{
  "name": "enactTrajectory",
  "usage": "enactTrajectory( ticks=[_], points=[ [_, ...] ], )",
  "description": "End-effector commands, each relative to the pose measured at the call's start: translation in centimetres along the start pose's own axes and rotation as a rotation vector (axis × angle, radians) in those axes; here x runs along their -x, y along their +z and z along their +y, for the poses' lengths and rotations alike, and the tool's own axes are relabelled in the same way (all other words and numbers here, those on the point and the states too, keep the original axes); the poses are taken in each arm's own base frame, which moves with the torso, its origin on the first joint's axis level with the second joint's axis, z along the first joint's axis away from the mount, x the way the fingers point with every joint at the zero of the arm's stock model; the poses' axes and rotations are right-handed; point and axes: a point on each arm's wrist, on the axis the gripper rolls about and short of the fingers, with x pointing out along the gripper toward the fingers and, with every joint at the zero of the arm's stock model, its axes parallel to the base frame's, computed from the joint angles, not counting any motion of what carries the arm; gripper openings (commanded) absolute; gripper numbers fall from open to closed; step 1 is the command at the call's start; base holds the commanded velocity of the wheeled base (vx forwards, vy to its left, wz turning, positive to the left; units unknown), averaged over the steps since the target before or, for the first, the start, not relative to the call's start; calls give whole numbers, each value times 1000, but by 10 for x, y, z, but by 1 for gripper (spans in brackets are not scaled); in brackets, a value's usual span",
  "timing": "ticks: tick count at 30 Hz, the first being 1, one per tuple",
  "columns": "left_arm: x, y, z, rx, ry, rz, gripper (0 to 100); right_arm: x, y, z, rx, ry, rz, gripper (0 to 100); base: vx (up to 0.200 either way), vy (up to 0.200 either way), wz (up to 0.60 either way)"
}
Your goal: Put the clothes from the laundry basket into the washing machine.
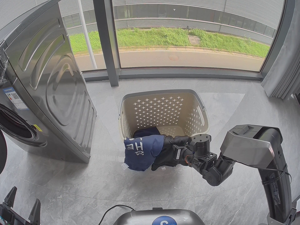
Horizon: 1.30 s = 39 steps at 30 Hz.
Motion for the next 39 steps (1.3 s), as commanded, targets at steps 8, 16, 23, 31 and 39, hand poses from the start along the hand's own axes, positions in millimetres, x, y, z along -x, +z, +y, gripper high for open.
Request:
enactTrajectory(
  ticks=[8, 16, 23, 31, 39],
  points=[
    [0, -4, 0, 1, 0, 1, 100, 6, -2, 6, -1, 10, -8, 0, 0, 0, 0],
    [0, -4, 0, 3, 0, 1, 100, 62, 52, 24, -51, 77, -105, 0, 0, 0, 0],
    [0, -4, 0, 3, 2, 1, 100, 123, 105, 36, -90, 147, -222, 0, 0, 0, 0],
    [0, -4, 0, 7, 3, 1, 100, 195, 161, 40, -142, 229, -407, 0, 0, 0, 0],
    [0, -4, 0, 4, 4, 3, 100, 281, 192, 42, -93, 370, -533, 0, 0, 0, 0]
  ],
)
